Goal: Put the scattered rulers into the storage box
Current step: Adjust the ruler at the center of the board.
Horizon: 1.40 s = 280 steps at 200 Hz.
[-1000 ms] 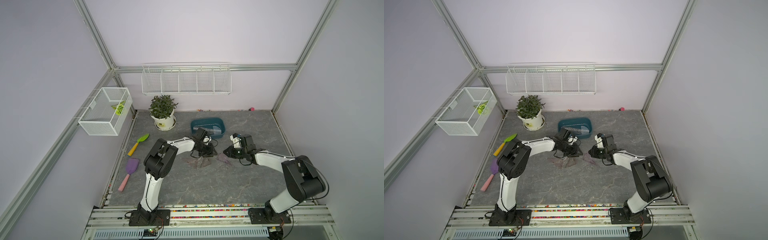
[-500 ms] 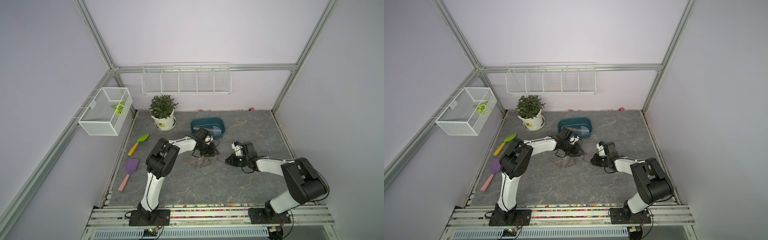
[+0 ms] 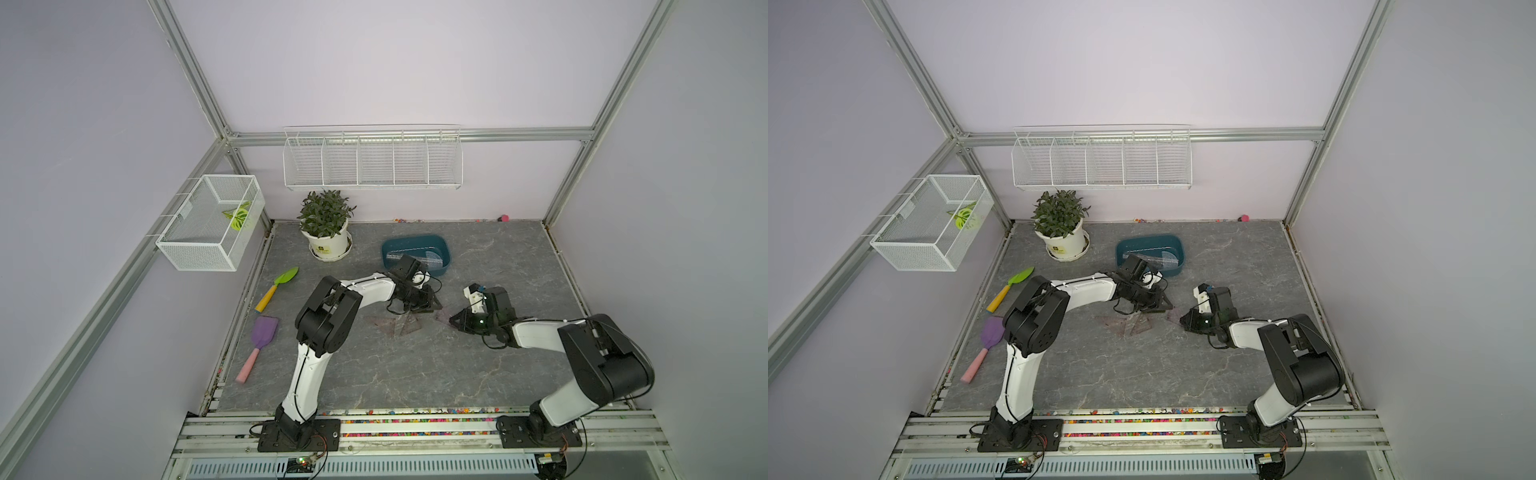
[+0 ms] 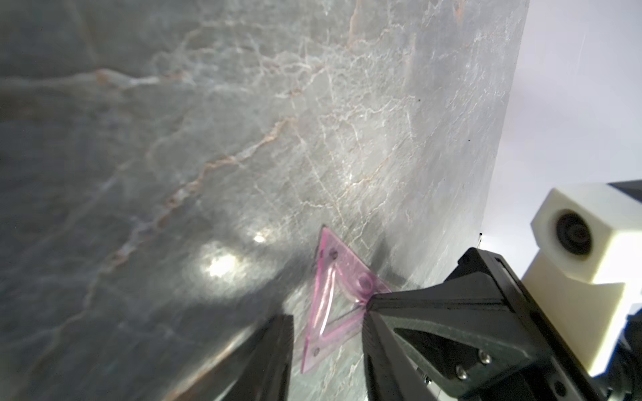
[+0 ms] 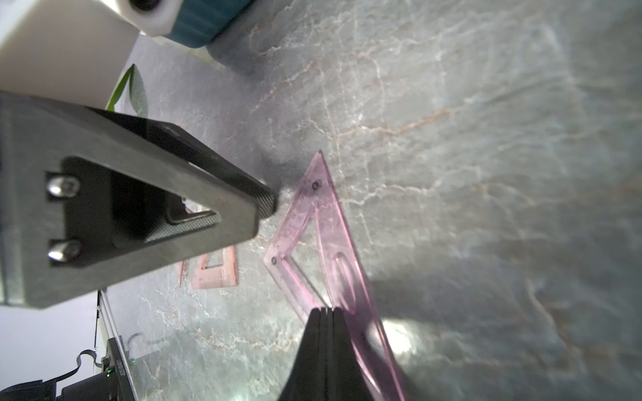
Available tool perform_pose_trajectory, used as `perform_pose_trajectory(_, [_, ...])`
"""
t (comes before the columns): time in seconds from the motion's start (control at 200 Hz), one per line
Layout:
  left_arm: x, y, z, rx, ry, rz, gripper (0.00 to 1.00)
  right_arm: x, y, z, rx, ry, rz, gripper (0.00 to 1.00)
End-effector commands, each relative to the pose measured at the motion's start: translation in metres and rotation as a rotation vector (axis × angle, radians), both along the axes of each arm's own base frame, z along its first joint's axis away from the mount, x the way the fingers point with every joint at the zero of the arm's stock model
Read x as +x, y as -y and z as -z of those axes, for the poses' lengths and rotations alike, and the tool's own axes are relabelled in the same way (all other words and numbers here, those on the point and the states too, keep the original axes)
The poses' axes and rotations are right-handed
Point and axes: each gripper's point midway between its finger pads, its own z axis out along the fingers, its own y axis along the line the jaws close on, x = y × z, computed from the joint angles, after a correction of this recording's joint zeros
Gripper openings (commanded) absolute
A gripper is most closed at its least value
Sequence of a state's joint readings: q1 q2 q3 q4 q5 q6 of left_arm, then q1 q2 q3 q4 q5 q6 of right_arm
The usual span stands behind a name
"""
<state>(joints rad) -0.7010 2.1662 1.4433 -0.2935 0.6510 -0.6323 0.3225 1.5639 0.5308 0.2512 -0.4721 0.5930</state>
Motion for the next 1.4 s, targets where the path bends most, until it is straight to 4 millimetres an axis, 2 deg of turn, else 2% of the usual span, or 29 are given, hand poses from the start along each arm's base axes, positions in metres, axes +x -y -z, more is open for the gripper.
perform_pose_trajectory(0.0, [-0.011, -0.010, 0.038, 0.091, -0.061, -0.009, 0.39, -0.001, 0.005, -0.016, -0.014, -0.004, 0.015, 0.01])
perform_pose_trajectory(0.095, [-0.011, -0.010, 0.037, 0.090, -0.061, -0.010, 0.39, 0.002, 0.006, -0.025, -0.024, 0.017, 0.015, 0.02])
perform_pose_trajectory(0.23, [-0.010, -0.010, 0.035, 0.088, -0.055, -0.008, 0.39, 0.005, 0.006, -0.020, -0.033, 0.011, 0.012, 0.01])
perform_pose_trajectory(0.37, [-0.011, -0.010, 0.036, 0.093, -0.057, -0.008, 0.39, 0.002, 0.012, -0.006, -0.065, -0.014, 0.030, 0.01])
perform_pose_trajectory(0.555, [-0.012, -0.009, 0.038, 0.092, -0.065, -0.004, 0.39, -0.009, 0.019, 0.030, -0.107, -0.097, 0.042, 0.00])
perform_pose_trajectory(0.64, [-0.012, -0.008, 0.039, 0.093, -0.069, 0.000, 0.39, -0.011, 0.018, 0.037, -0.097, -0.116, 0.048, 0.00])
perform_pose_trajectory(0.875, [-0.019, -0.004, 0.043, 0.089, -0.084, 0.017, 0.40, -0.013, 0.021, 0.036, -0.108, -0.116, 0.061, 0.00])
perform_pose_trajectory(1.01, [-0.027, 0.003, 0.052, 0.086, -0.120, 0.041, 0.39, -0.013, 0.021, 0.036, -0.109, -0.116, 0.062, 0.00])
perform_pose_trajectory(1.2, [-0.028, -0.013, 0.058, 0.132, -0.121, 0.018, 0.38, -0.014, 0.020, 0.036, -0.105, -0.118, 0.058, 0.00])
perform_pose_trajectory(1.395, [-0.028, -0.009, 0.052, 0.109, -0.113, 0.022, 0.38, -0.016, 0.018, 0.038, -0.087, -0.129, 0.050, 0.00])
